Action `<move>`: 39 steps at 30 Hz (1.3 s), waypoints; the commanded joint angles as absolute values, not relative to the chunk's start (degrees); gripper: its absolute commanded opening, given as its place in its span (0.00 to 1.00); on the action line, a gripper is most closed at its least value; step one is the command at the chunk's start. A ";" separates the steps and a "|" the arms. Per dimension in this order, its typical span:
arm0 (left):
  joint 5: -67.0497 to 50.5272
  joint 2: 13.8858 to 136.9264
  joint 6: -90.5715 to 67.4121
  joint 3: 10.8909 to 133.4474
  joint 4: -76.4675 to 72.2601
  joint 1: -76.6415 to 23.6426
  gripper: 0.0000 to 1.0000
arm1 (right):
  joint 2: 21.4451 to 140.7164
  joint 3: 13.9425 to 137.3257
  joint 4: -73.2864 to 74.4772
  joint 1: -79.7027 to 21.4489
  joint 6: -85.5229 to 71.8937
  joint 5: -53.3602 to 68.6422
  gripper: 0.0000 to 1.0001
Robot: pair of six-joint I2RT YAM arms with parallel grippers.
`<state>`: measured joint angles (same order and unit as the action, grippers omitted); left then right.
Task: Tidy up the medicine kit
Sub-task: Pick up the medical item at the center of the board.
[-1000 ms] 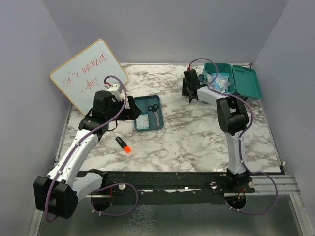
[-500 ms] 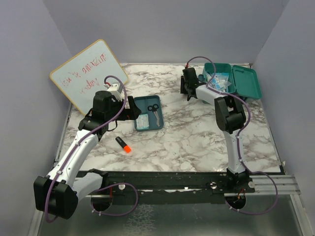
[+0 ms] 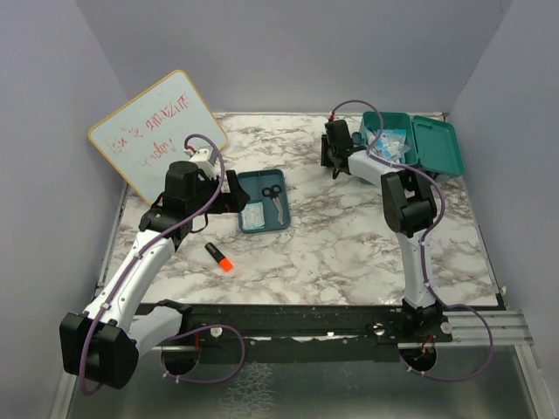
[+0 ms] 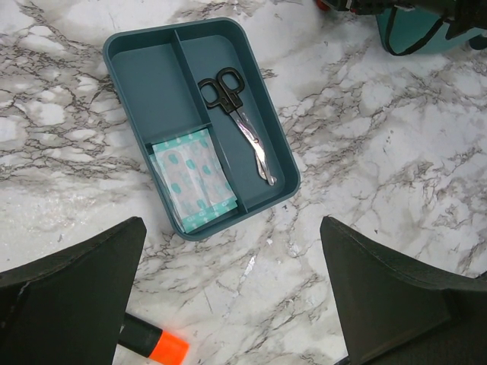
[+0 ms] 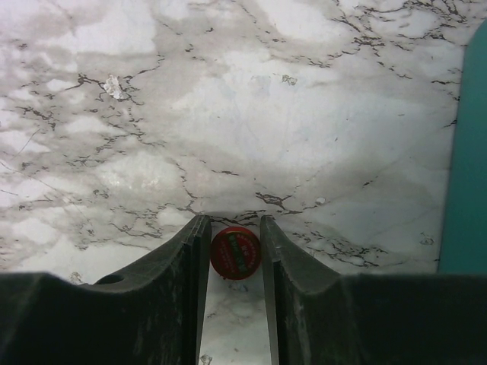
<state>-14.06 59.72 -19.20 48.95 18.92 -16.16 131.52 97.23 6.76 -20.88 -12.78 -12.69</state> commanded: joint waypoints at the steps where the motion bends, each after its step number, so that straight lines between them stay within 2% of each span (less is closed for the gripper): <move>1: -12.84 59.36 -18.59 48.87 18.37 -16.35 0.99 | 131.33 95.58 8.50 -20.67 -12.67 -10.04 0.38; 9: -12.63 60.69 -18.72 48.78 18.80 -16.35 0.99 | 129.86 93.54 8.07 -21.03 -12.39 -10.21 0.38; 16: -9.61 65.16 -19.51 49.59 21.18 -16.35 0.99 | 129.43 93.07 8.06 -21.17 -12.35 -10.25 0.28; 25: -10.91 75.66 -19.13 51.67 24.63 -16.26 0.98 | 123.13 87.94 8.17 -21.47 -15.06 -8.00 0.23; 32: -12.56 83.56 -19.42 54.93 25.96 -16.26 0.86 | 115.53 79.35 7.81 -21.95 -16.70 -6.56 0.23; 39: -13.84 91.92 -19.27 59.50 26.46 -16.26 0.67 | 108.19 72.14 7.12 -22.90 -18.51 -3.74 0.23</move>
